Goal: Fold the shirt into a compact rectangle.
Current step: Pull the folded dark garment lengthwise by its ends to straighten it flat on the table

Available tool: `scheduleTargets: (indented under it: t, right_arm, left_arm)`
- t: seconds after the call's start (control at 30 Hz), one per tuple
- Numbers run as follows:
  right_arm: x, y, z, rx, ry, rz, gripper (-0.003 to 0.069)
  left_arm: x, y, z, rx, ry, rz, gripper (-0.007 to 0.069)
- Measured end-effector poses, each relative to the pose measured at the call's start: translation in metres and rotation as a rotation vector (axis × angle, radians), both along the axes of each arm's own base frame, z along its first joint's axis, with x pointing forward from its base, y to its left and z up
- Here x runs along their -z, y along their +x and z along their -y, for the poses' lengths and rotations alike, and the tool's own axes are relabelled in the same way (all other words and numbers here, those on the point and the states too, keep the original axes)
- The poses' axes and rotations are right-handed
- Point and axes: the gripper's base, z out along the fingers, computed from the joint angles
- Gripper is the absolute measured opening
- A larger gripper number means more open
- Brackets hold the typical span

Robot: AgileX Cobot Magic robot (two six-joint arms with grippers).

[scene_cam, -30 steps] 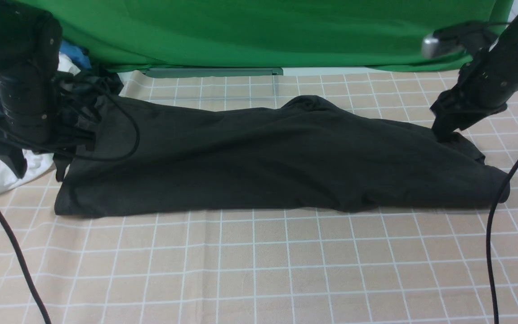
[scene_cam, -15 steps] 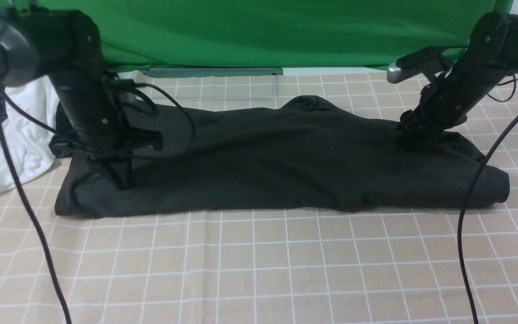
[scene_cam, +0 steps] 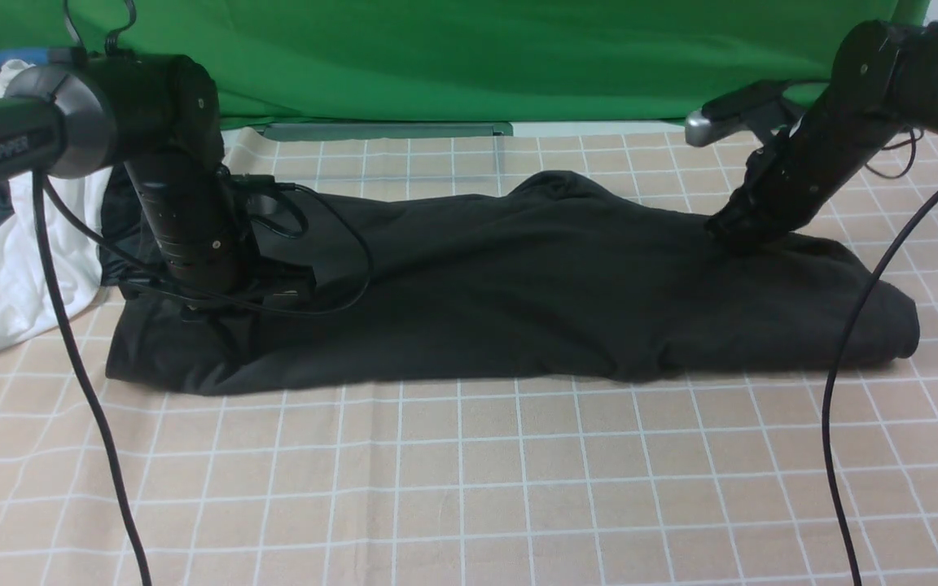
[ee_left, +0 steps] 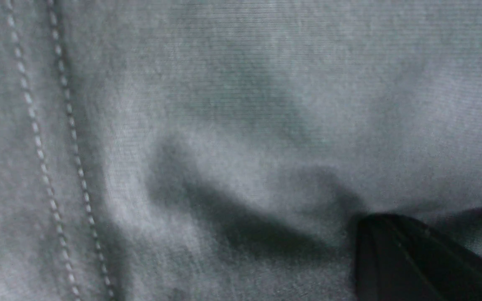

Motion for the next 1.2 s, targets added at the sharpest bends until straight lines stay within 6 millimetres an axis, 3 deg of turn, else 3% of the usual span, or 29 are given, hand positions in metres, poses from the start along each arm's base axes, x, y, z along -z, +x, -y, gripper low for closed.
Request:
scheduleTargets:
  t: [0.2,0.33,0.5,0.57,0.73,0.8,0.87,0.97,1.07,1.13,1.2]
  right_arm:
    - [-0.035,0.003,0.005,0.015,0.008,0.081,0.0059]
    - [-0.031,0.005,0.014,0.049,0.017,0.073,0.0059]
    - [-0.012,0.016,0.017,0.074,0.017,0.106,0.0090]
    - [-0.004,0.022,0.020,0.092,0.009,0.138,0.0120]
    - [0.006,0.026,0.025,0.112,-0.030,0.153,0.0277]
    - [-0.001,0.026,0.026,0.132,-0.038,0.159,0.0338]
    - [-0.015,0.025,0.027,0.157,-0.028,0.165,0.0353]
    - [-0.050,0.020,0.023,0.187,0.019,0.214,0.0294]
    - [-0.084,0.012,0.001,0.146,0.105,0.277,0.0111]
    - [-0.090,0.010,-0.014,0.101,0.137,0.294,0.0068]
    - [-0.088,0.008,-0.043,0.033,0.202,0.297,0.0038]
  left_arm:
    - [0.000,0.000,0.000,-0.020,0.015,0.001,0.0019]
    - [0.000,0.000,-0.001,-0.024,0.018,0.001,0.0019]
    - [0.000,0.000,-0.001,-0.026,0.018,0.001,0.0019]
    - [0.000,0.000,-0.001,-0.025,0.018,0.001,0.0019]
    - [-0.001,0.001,-0.001,-0.021,0.026,0.003,0.0019]
    - [-0.006,0.003,-0.002,-0.022,0.035,0.019,0.0019]
    - [-0.017,0.006,-0.003,-0.025,0.046,0.061,0.0019]
    - [-0.036,0.008,-0.004,-0.042,0.040,0.146,0.0019]
    - [-0.053,0.009,-0.002,-0.076,0.014,0.219,0.0019]
    - [-0.056,0.010,0.000,-0.086,-0.018,0.239,0.0019]
    - [-0.055,0.013,0.008,-0.080,-0.112,0.262,0.0019]
